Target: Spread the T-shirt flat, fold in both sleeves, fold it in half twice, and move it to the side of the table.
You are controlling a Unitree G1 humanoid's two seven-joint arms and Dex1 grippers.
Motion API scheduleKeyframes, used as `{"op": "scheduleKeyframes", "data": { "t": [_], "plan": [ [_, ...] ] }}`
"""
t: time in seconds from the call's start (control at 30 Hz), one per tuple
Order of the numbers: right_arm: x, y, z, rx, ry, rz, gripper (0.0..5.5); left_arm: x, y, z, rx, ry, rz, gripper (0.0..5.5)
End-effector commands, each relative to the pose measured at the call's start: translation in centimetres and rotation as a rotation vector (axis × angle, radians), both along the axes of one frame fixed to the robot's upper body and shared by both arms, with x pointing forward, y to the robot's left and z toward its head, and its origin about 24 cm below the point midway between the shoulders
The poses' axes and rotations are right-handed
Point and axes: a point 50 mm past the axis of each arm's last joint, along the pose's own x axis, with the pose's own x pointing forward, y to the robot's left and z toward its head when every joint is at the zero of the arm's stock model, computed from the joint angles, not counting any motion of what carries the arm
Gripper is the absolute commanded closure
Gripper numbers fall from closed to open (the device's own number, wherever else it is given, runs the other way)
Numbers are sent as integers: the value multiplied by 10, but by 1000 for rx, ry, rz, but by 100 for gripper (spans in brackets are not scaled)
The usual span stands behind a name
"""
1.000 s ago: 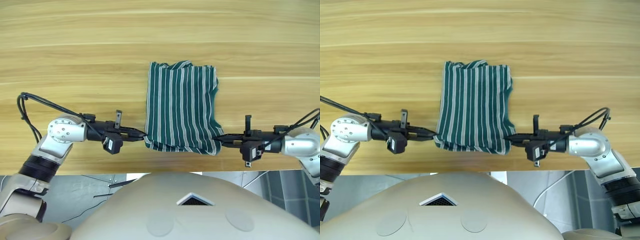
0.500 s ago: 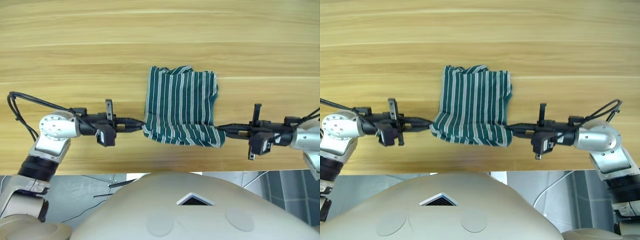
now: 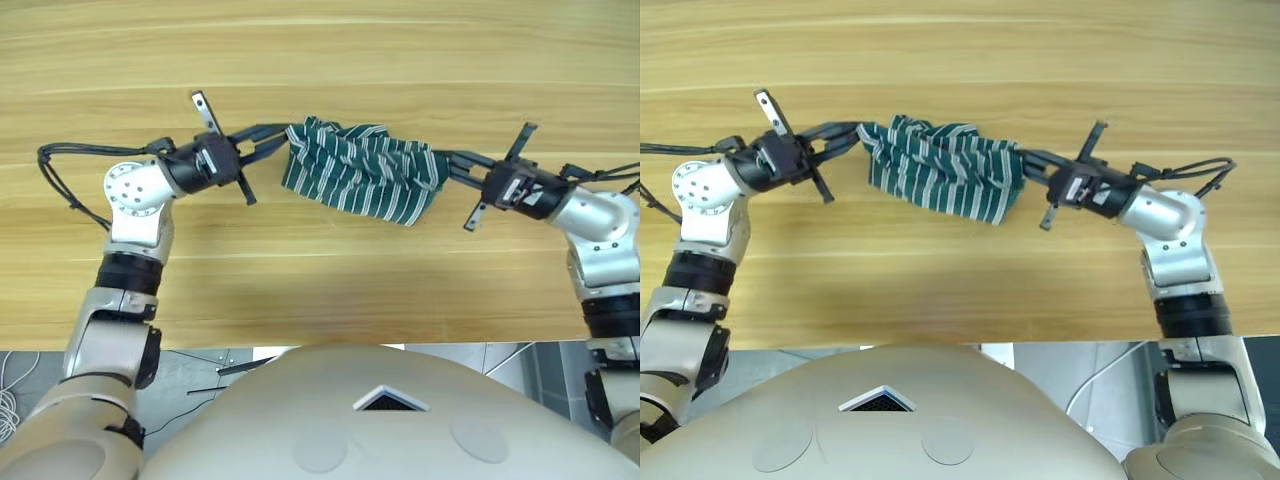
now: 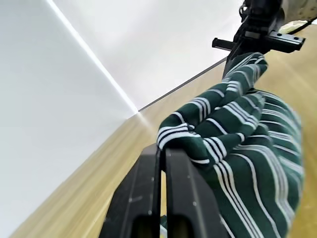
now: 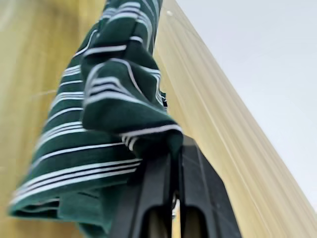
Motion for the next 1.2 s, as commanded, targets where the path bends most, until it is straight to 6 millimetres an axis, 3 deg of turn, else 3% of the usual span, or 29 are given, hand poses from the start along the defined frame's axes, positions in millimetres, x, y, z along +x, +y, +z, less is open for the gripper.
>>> {"op": "scheduleKeyframes", "data": {
  "t": [0.03,0.23,0.43,0.67,0.87,0.97,1.1,1.2],
  "plan": [
    [16,3,-9,-12,-2,-79,550,28,-3,-11,39,62,94,548],
    [34,1,-32,-77,30,-196,550,61,-17,-31,99,189,280,548],
    [45,2,-57,-149,77,-272,550,75,-34,-40,172,248,388,548],
    [47,3,-83,-222,151,-324,550,76,-49,-61,309,338,469,548],
    [44,3,-96,-239,210,-346,550,63,-55,-84,496,406,410,548],
    [43,3,-100,-213,243,-361,550,60,-54,-91,555,434,407,495],
    [45,3,-97,-101,292,-385,465,62,-52,-89,512,494,438,437],
    [56,-4,-88,81,357,-458,420,70,-46,-80,398,553,507,397]
  ]
}}
